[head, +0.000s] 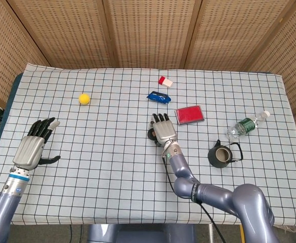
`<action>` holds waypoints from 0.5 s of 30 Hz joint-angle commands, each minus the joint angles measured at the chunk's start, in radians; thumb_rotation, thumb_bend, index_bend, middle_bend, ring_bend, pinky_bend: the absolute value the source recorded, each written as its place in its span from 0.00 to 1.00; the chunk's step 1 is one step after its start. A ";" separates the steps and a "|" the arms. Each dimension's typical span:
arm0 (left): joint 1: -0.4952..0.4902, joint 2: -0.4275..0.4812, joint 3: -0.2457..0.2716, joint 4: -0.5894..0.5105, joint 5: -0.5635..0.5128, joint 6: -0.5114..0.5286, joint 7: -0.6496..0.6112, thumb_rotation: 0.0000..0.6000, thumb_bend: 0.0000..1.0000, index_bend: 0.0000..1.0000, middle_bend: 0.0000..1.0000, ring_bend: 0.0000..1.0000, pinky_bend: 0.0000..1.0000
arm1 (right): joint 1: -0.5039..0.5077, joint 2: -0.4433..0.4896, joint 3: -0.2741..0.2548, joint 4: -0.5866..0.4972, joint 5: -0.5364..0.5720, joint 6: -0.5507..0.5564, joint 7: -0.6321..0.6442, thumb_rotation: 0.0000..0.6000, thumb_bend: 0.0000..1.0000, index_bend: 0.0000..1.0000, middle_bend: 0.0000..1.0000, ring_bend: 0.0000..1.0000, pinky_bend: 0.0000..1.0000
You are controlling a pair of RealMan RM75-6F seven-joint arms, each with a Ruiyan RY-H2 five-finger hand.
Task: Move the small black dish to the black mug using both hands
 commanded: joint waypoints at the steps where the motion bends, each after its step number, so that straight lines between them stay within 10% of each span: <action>1: 0.000 0.000 -0.001 0.001 -0.001 -0.003 -0.001 1.00 0.12 0.08 0.00 0.00 0.00 | 0.002 -0.008 -0.003 0.011 0.000 -0.005 0.002 1.00 0.44 0.33 0.10 0.00 0.00; 15: 0.002 0.003 -0.007 0.002 0.004 -0.010 -0.013 1.00 0.12 0.08 0.00 0.00 0.00 | -0.008 -0.003 -0.002 -0.027 -0.033 0.048 -0.001 1.00 0.45 0.43 0.14 0.00 0.00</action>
